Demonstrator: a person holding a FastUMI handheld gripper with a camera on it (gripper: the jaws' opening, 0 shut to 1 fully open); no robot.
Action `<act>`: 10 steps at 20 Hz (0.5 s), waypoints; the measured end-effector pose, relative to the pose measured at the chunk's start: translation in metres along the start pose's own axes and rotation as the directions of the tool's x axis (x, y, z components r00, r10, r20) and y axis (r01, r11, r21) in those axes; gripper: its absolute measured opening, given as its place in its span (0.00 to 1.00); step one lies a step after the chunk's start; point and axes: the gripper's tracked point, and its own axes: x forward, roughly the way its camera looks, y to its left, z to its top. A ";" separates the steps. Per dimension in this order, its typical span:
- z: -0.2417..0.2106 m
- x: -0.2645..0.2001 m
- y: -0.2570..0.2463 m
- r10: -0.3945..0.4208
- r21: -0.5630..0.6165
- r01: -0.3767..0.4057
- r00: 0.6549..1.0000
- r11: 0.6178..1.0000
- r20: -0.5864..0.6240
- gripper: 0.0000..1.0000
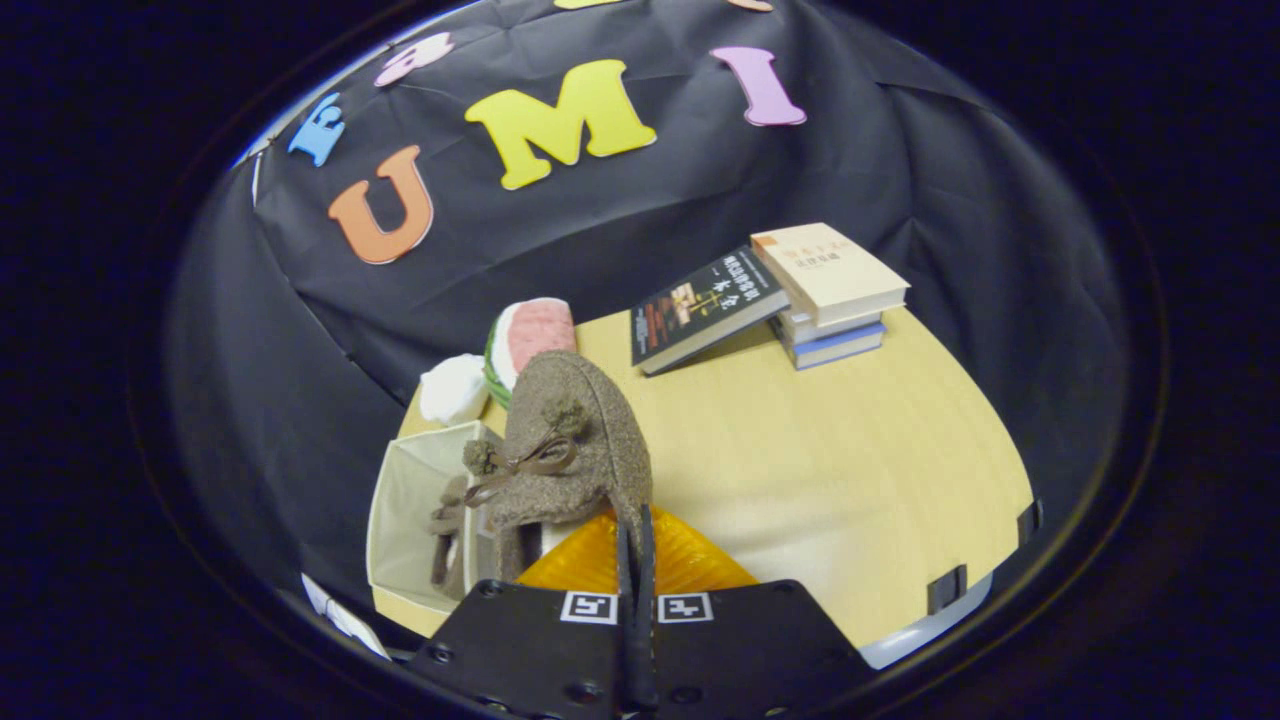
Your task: Open the storage box then place both shoes into the box .Put the left shoe in first, then the right shoe, with the right side of both shoes facing outward in a uniform manner.
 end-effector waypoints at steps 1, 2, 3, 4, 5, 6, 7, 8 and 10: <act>-0.002 -0.001 0.015 0.011 -0.007 -0.011 1.000 1.000 0.001 0.00; -0.003 0.000 0.030 0.020 -0.015 -0.020 1.000 1.000 0.003 0.00; -0.006 0.000 0.045 0.028 -0.022 -0.028 1.000 0.999 0.005 0.00; -0.008 0.002 0.059 0.036 -0.030 -0.036 0.999 0.999 0.002 0.00; -0.012 0.004 0.073 0.041 -0.041 -0.041 0.999 0.998 -0.003 0.00; -0.017 0.005 0.085 0.044 -0.059 -0.045 0.999 0.997 -0.010 0.00; -0.021 0.009 0.096 0.046 -0.077 -0.047 0.999 0.996 -0.017 0.00; -0.026 0.012 0.108 0.050 -0.089 -0.051 0.999 0.995 -0.020 0.00; -0.036 0.021 0.127 0.055 -0.095 -0.058 0.998 0.994 -0.037 0.00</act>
